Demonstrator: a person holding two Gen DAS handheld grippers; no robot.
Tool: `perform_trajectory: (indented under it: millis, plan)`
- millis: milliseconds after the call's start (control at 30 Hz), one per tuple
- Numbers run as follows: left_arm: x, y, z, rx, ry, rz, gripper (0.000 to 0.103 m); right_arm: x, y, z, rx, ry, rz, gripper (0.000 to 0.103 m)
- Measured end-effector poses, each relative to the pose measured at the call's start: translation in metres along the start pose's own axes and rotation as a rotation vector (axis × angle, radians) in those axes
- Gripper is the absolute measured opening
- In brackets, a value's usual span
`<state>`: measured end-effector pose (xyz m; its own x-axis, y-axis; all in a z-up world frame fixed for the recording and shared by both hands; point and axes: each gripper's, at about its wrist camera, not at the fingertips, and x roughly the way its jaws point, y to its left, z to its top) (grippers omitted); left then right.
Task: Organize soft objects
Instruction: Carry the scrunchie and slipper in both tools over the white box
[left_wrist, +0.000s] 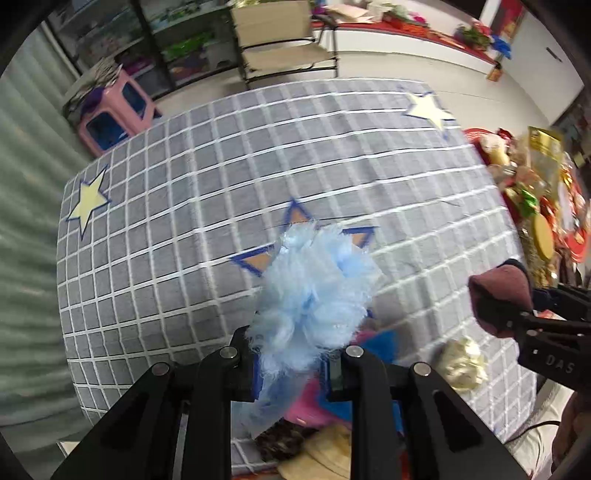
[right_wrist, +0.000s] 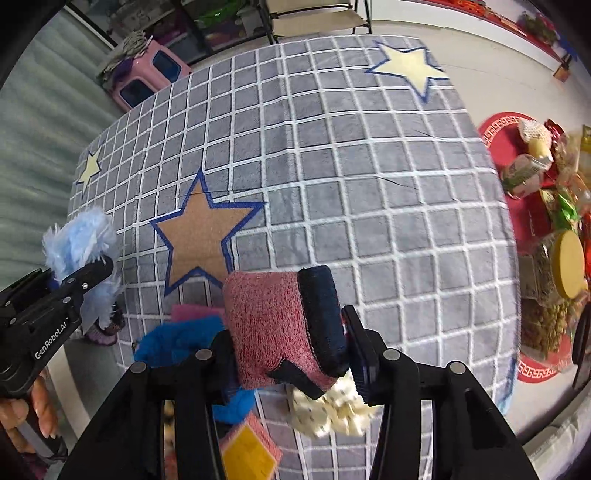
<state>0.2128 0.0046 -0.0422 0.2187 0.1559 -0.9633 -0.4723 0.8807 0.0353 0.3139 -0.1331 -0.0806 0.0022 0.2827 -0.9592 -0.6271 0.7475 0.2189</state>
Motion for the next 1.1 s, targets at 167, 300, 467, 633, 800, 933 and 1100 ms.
perform_trajectory:
  millis: [167, 300, 467, 633, 800, 933, 1100]
  plan:
    - [-0.015, -0.022, -0.027, 0.039, -0.029, -0.053, 0.025, -0.022, -0.021, -0.021, 0.029, -0.007, 0.006, 0.049]
    - [-0.038, -0.058, -0.035, 0.085, -0.045, -0.098, 0.025, -0.041, -0.040, -0.038, 0.059, -0.012, 0.014, 0.049]
    - [-0.056, -0.102, -0.044, 0.151, -0.044, -0.131, 0.025, -0.058, -0.058, -0.056, 0.086, -0.021, 0.027, 0.049]
    - [-0.067, -0.143, -0.062, 0.222, -0.024, -0.158, 0.025, -0.069, -0.075, -0.071, 0.093, -0.031, 0.027, 0.049]
    - [-0.072, -0.171, -0.086, 0.257, 0.011, -0.180, 0.025, -0.072, -0.095, -0.092, 0.094, -0.020, 0.024, 0.049]
    - [-0.072, -0.190, -0.110, 0.279, 0.047, -0.188, 0.025, -0.072, -0.109, -0.111, 0.096, -0.002, 0.026, 0.049]
    - [-0.073, -0.207, -0.143, 0.319, 0.089, -0.185, 0.025, -0.064, -0.118, -0.135, 0.069, 0.045, 0.033, 0.049]
